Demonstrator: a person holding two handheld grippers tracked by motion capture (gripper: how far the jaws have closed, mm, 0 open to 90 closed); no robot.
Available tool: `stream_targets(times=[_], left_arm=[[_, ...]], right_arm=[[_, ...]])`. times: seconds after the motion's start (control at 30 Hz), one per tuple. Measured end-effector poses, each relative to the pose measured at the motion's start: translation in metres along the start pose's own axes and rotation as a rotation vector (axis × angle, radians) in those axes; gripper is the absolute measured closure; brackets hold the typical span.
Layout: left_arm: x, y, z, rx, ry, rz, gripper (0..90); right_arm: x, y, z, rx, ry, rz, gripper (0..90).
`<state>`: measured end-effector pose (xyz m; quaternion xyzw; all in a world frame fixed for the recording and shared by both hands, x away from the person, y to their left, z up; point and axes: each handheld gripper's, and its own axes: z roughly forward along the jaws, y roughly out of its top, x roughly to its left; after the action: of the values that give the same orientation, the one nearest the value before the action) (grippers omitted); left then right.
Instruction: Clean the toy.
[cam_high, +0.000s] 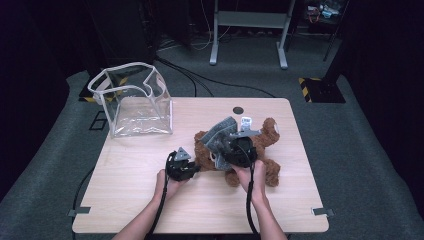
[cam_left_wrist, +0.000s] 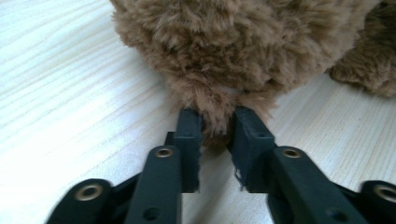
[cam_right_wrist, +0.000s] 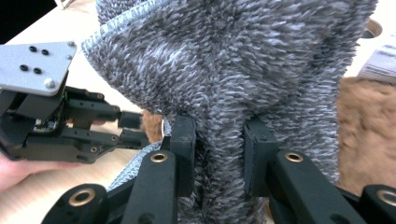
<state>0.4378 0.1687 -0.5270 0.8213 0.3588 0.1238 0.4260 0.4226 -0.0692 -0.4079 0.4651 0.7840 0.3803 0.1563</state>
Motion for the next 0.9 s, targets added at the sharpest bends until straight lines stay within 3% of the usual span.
stream_targets(times=[0.2, 0.43, 0.47, 0.5, 0.9], left_arm=[[-0.002, 0.000, 0.001, 0.012, 0.014, 0.004, 85.4], [-0.002, 0.001, 0.001, 0.026, 0.016, -0.002, 87.2], [-0.001, 0.001, 0.001, 0.028, 0.017, -0.004, 87.1], [-0.001, 0.001, 0.001, 0.028, 0.019, -0.007, 87.2], [0.002, 0.000, 0.000, 0.020, 0.008, -0.010, 87.1]], right_arm=[[0.002, 0.009, 0.011, 0.000, -0.004, 0.008, 70.0], [0.006, 0.010, 0.019, 0.014, -0.016, 0.007, 70.1], [0.008, 0.009, 0.019, 0.011, -0.012, 0.024, 70.1], [0.009, 0.007, 0.017, 0.014, -0.013, 0.001, 70.2], [0.026, -0.022, 0.020, 0.057, 0.021, -0.019, 70.6]])
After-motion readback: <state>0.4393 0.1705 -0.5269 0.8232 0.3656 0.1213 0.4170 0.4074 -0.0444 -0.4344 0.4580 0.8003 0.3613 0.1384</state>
